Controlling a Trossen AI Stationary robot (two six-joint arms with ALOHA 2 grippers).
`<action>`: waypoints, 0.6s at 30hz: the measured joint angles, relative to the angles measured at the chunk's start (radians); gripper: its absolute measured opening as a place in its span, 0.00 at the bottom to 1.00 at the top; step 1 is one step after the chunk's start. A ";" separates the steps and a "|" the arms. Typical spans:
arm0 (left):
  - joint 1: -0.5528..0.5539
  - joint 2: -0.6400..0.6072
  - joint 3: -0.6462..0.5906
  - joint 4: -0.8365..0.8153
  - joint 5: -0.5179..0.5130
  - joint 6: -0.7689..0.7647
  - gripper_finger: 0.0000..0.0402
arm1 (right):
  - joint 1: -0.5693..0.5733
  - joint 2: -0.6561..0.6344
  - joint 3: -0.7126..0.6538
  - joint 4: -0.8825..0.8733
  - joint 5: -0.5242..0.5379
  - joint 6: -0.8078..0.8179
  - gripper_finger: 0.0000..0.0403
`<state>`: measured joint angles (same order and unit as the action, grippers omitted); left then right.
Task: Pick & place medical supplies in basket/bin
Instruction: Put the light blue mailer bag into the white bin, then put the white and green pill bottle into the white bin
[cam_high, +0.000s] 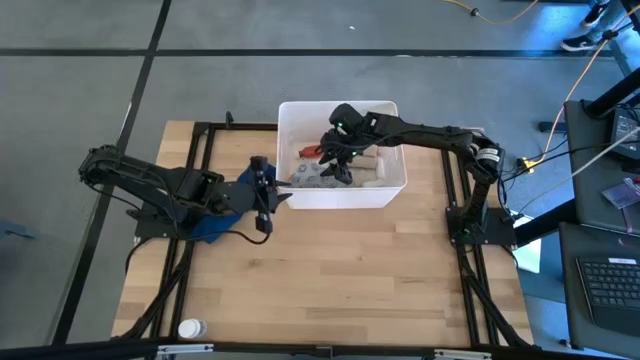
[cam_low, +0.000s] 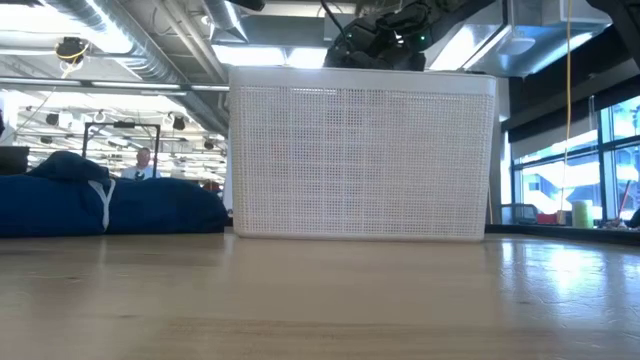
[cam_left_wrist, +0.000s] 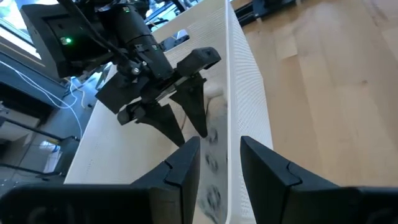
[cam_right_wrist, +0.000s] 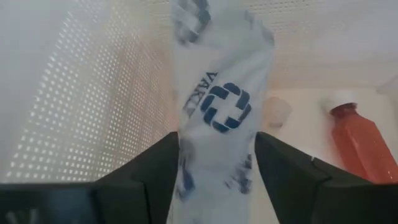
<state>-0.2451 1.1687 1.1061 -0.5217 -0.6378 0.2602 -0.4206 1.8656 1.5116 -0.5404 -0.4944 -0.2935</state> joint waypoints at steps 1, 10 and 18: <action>0.000 0.000 0.000 -0.002 0.000 0.000 0.27 | 0.000 0.000 0.000 0.000 0.000 0.000 0.55; 0.000 0.000 0.000 -0.007 0.001 -0.002 0.27 | 0.000 0.000 0.000 0.004 -0.096 -0.005 0.57; 0.000 0.000 0.000 -0.014 -0.028 0.019 0.27 | 0.001 0.000 0.002 0.009 -0.128 0.052 0.58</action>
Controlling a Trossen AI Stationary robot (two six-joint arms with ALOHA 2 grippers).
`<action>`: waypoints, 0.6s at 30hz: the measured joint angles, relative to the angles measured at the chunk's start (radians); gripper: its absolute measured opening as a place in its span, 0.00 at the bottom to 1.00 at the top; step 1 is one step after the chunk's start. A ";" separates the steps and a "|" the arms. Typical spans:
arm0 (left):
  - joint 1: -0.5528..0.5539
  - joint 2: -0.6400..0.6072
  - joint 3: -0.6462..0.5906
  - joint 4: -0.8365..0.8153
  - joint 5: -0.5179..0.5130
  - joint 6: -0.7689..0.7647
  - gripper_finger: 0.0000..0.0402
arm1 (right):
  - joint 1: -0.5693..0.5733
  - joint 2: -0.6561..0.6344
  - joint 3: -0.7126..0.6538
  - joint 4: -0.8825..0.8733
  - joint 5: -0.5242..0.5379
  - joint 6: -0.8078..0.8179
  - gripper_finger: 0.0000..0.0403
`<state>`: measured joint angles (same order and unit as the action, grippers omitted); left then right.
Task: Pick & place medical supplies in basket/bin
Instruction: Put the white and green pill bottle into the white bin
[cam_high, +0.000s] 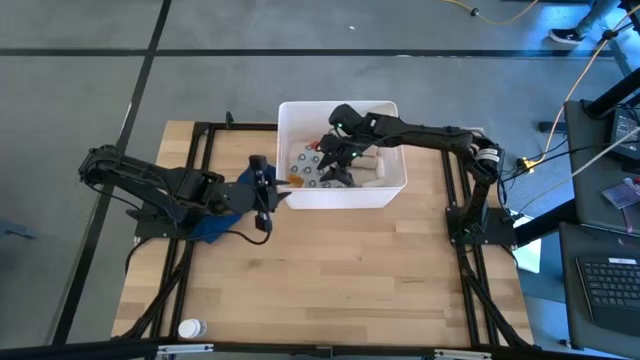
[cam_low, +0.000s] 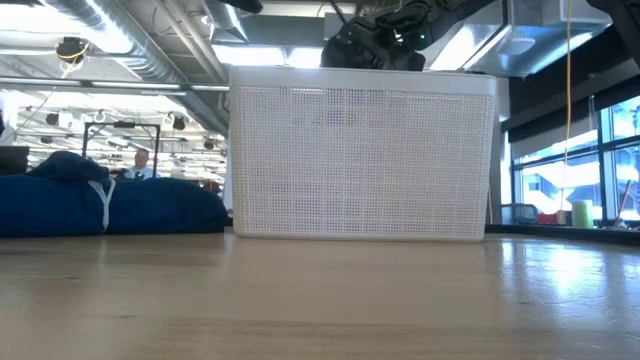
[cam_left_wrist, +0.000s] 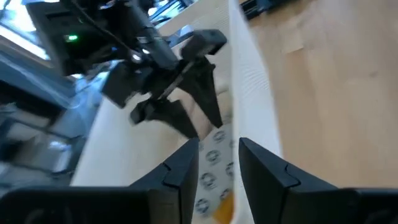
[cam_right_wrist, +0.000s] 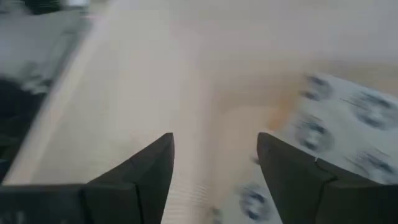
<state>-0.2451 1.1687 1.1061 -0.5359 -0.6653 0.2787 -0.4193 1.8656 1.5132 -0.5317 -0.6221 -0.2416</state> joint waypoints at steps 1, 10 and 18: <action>0.000 0.000 0.000 -0.005 -0.022 0.005 0.27 | -0.002 -0.002 0.001 -0.009 0.037 0.013 0.58; -0.004 0.000 0.000 -0.091 -0.142 -0.120 0.27 | -0.013 -0.141 0.011 -0.066 0.122 0.075 0.58; -0.053 -0.021 -0.001 -0.092 -0.044 -0.270 0.27 | 0.094 -0.364 -0.037 -0.119 0.363 0.169 0.58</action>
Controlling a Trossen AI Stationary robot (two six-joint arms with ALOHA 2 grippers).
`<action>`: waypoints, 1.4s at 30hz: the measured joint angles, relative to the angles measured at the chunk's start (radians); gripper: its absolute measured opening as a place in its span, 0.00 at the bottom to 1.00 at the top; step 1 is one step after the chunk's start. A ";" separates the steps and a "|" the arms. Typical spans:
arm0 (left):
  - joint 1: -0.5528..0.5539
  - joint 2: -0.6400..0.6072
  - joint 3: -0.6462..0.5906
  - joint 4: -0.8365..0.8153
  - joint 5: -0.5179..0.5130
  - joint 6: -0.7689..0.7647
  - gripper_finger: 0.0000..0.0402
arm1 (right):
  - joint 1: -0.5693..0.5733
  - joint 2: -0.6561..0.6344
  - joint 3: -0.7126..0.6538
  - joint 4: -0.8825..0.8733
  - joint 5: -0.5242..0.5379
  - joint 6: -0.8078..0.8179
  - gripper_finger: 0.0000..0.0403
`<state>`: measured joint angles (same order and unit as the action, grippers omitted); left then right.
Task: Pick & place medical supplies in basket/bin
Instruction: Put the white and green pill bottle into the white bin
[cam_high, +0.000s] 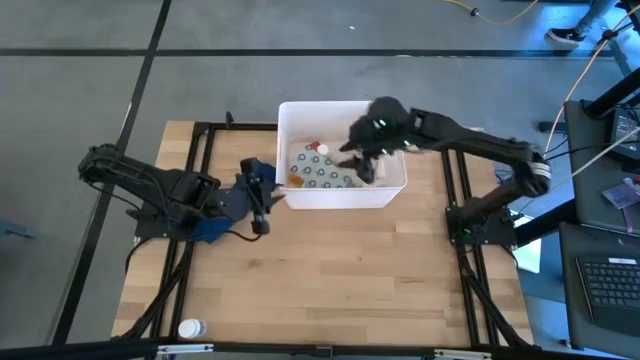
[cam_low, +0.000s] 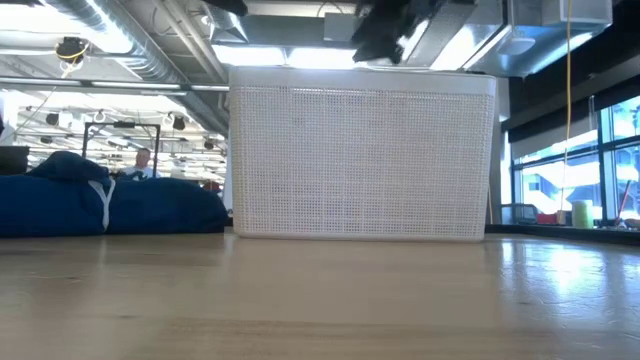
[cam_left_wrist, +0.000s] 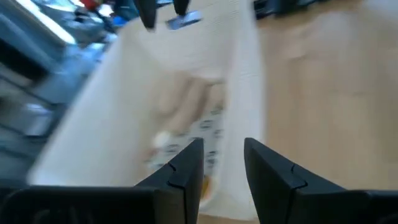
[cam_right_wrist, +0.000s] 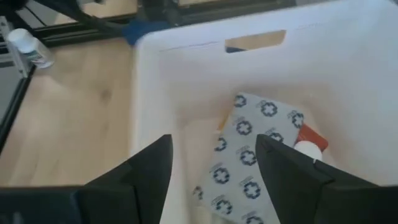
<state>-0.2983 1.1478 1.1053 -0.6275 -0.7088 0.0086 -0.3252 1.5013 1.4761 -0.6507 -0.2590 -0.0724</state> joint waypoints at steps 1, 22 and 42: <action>-0.007 -0.004 0.000 0.000 0.034 -0.021 0.27 | 0.023 -0.037 -0.031 0.010 0.024 0.015 0.58; -0.174 0.227 0.112 0.035 0.393 -0.245 0.52 | 0.651 -0.635 -0.792 0.404 0.550 0.514 0.58; -0.440 0.559 0.398 -0.591 0.849 -1.598 0.49 | 0.803 -0.521 -1.162 1.059 0.547 0.457 0.58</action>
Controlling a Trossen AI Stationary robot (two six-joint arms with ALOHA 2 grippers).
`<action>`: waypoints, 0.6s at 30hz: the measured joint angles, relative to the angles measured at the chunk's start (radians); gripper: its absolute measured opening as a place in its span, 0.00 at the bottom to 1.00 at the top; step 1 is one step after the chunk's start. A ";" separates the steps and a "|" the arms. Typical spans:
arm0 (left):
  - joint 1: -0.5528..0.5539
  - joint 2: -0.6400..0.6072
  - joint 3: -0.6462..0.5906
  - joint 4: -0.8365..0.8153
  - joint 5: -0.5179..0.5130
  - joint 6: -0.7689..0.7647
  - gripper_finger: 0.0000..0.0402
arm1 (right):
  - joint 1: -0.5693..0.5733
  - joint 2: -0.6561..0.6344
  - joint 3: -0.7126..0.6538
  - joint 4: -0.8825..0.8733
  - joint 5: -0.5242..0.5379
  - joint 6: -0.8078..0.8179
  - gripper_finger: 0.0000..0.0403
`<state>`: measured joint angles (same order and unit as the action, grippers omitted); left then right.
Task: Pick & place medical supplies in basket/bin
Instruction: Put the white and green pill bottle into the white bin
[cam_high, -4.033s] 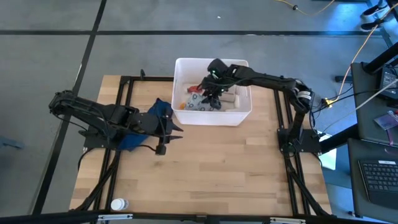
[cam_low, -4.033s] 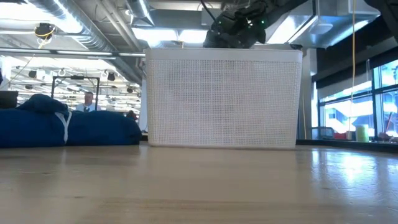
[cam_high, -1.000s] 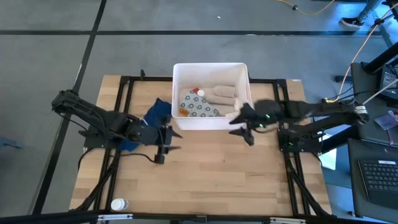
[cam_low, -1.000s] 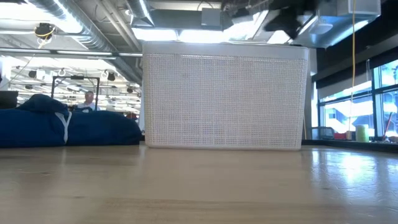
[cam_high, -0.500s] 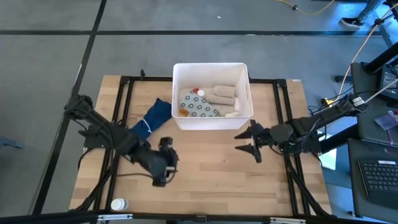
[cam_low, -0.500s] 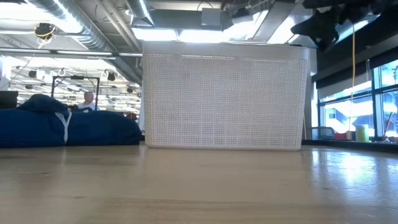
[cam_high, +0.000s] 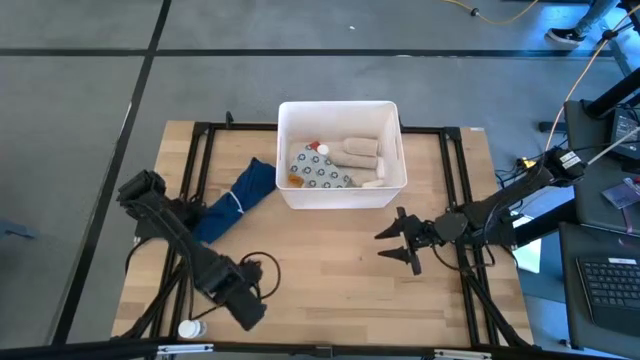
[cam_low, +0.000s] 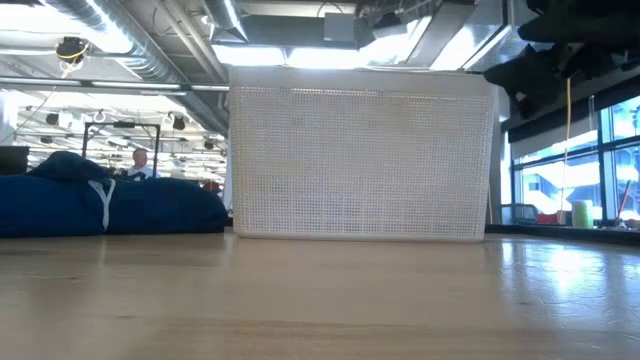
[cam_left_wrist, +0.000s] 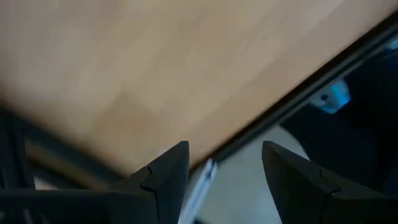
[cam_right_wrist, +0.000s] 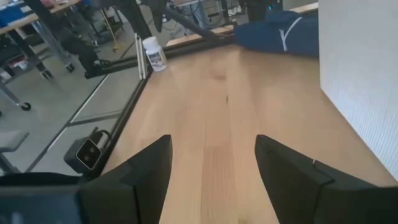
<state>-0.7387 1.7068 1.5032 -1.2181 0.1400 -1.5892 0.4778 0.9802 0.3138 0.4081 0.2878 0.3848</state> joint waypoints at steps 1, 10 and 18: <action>-0.014 0.007 0.000 -0.008 0.032 -0.050 0.49 | 0.000 0.005 0.000 0.006 0.000 0.002 0.58; -0.121 0.026 -0.001 -0.019 0.232 -0.329 0.49 | 0.000 0.013 0.001 0.035 0.000 0.000 0.58; -0.164 0.026 -0.001 -0.019 0.171 -0.339 0.49 | -0.001 0.013 0.001 0.053 0.000 -0.032 0.58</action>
<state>-0.9028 1.7325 1.5018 -1.2374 0.3111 -1.9287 0.4767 0.9932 0.3149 0.4616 0.2878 0.3527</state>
